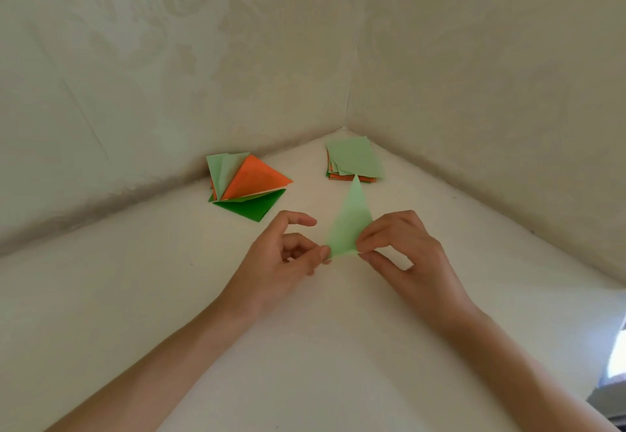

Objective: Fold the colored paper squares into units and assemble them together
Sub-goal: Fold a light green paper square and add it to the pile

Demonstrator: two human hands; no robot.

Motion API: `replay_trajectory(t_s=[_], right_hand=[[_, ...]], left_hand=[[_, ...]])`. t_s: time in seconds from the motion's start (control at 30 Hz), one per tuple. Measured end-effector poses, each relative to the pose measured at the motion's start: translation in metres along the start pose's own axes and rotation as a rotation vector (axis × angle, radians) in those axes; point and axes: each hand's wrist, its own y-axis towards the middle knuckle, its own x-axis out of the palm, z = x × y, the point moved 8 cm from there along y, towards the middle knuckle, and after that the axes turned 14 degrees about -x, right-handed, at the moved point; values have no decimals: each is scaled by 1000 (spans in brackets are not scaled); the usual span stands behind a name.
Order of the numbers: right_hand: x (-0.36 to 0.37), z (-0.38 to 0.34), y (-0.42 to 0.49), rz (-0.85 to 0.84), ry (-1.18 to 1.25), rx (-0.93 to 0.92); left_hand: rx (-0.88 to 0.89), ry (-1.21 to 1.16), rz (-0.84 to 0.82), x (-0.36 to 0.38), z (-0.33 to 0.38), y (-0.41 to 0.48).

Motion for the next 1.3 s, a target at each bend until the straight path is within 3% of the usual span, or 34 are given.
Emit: replay_trajectory(t_s=[0.23,0.4,0.83,1.03,1.3], right_hand=[[5,-9,3,-44,-121,-120],[4,-14,2,-3,-249,-203],[11,-34,-2,-48,-337,-391],[11,-20,1,-25,-196,-197],[3,15,-9,52,36,319]], left_hand=[[-4,-190,-49,-3,7,-3],[-98,-284,-88,0,-5,1],[-119,-205,-87,4,-6,2],[-153,-324,-30,-4,-10,3],[-133,-279,-223,16,-2,-7]])
